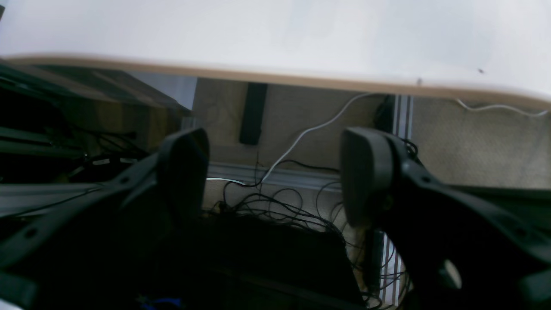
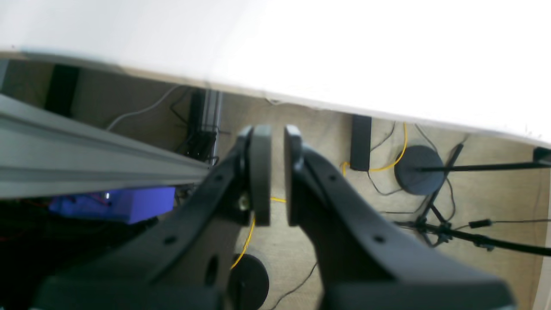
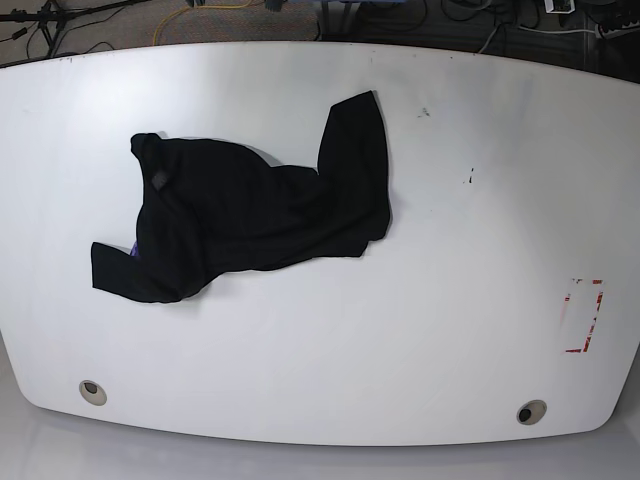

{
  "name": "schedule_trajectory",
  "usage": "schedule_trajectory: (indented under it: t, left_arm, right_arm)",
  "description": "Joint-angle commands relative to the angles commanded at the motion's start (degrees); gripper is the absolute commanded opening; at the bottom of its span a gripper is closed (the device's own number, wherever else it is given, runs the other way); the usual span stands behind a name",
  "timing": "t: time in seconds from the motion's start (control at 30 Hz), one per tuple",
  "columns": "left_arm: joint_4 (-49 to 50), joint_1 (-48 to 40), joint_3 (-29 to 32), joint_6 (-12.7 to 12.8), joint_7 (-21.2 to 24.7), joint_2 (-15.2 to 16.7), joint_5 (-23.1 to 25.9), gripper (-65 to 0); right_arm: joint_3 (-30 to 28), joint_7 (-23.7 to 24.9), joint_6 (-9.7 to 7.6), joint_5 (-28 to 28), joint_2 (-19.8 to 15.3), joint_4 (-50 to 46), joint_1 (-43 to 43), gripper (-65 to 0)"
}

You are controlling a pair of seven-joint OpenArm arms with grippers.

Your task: Fold the T-shirt properly

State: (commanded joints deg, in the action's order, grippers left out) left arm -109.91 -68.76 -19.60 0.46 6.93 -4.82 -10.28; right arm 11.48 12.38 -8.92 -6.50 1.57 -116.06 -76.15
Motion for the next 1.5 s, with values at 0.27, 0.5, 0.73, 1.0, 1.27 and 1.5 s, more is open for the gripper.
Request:
schedule_trajectory:
  t: [0.27, 0.5, 0.73, 1.0, 1.27, 1.5]
  left_arm:
    - [-2.1, 4.0, -2.6, -0.1, 0.1, 0.0, 0.6, -20.7]
    - [-4.6, 8.1, -2.7, -0.2, 0.1, -0.4, 0.8, -20.6]
    - [-5.2, 11.5, -2.2, -0.3, -0.1, -0.6, 1.1, -20.8]
    - [-5.0, 16.8, -1.7, -0.3, -1.2, -0.5, 0.5, -21.1]
    - [-5.4, 19.9, -1.7, -0.4, -1.5, -0.1, 0.5, -21.1]
    - [-4.7, 21.7, -1.6, -0.5, -1.3, -0.5, 0.1, -21.4]
  right_arm:
    - [0.5, 0.0, -0.07, -0.3, 0.1, 0.1, 1.6, -60.3]
    - [0.3, 0.0, -0.02, -0.3, 0.1, 0.3, 3.7, -60.2]
    - [-0.4, -0.1, -0.05, -0.3, 0.2, 0.6, 5.9, -60.3]
    - [-1.3, -0.6, -0.08, -0.3, 0.3, 0.7, 10.9, -59.2]
    - [-2.2, -2.4, -0.02, -0.3, 0.3, 1.0, 16.7, -51.4]
    - [-1.8, -5.9, -0.20, 0.1, 1.8, 1.3, 22.2, -36.0]
